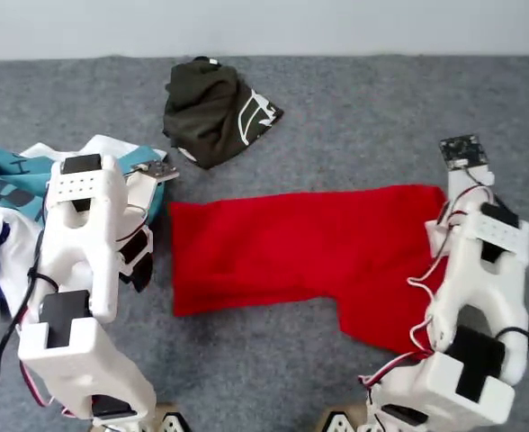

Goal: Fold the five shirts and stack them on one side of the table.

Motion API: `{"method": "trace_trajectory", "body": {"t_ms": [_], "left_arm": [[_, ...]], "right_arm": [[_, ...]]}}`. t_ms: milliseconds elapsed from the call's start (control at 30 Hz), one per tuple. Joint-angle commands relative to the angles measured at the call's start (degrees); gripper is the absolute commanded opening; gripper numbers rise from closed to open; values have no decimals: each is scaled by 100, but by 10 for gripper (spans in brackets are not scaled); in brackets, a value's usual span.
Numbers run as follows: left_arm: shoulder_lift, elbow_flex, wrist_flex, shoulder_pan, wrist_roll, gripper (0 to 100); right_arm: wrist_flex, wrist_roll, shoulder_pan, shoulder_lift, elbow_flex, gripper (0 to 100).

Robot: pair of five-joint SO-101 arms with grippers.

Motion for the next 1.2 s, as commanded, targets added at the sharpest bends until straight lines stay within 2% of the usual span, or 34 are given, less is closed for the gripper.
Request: {"method": "trace_trajectory", "body": {"t_ms": [0,167,333,467,600,700,867,933,1167], "left_arm": [[-334,-136,158,-35,-53,103],[-334,-13,158,-35,-53,103],[-334,136,149,-44,0,103],[-598,-462,149,-9,589,107],[-1292,-1332,149,0,1099,108],[-1767,-1429,158,334,1371,108],[-1908,-541,123,1732,1538,108],[-1864,-233,-18,2092,1538,108],[-1099,347,-607,2057,1512,108]], "right_arm": [[48,176,154,22,-273,10],[40,158,242,312,-299,23],[277,176,303,312,-316,179],[400,185,400,-92,-475,192],[998,167,435,-760,-782,191],[1534,158,426,-1226,-835,191],[2035,185,418,-1824,-835,191],[2132,185,418,-2053,-835,191],[2519,185,418,-2571,-835,191]]}}
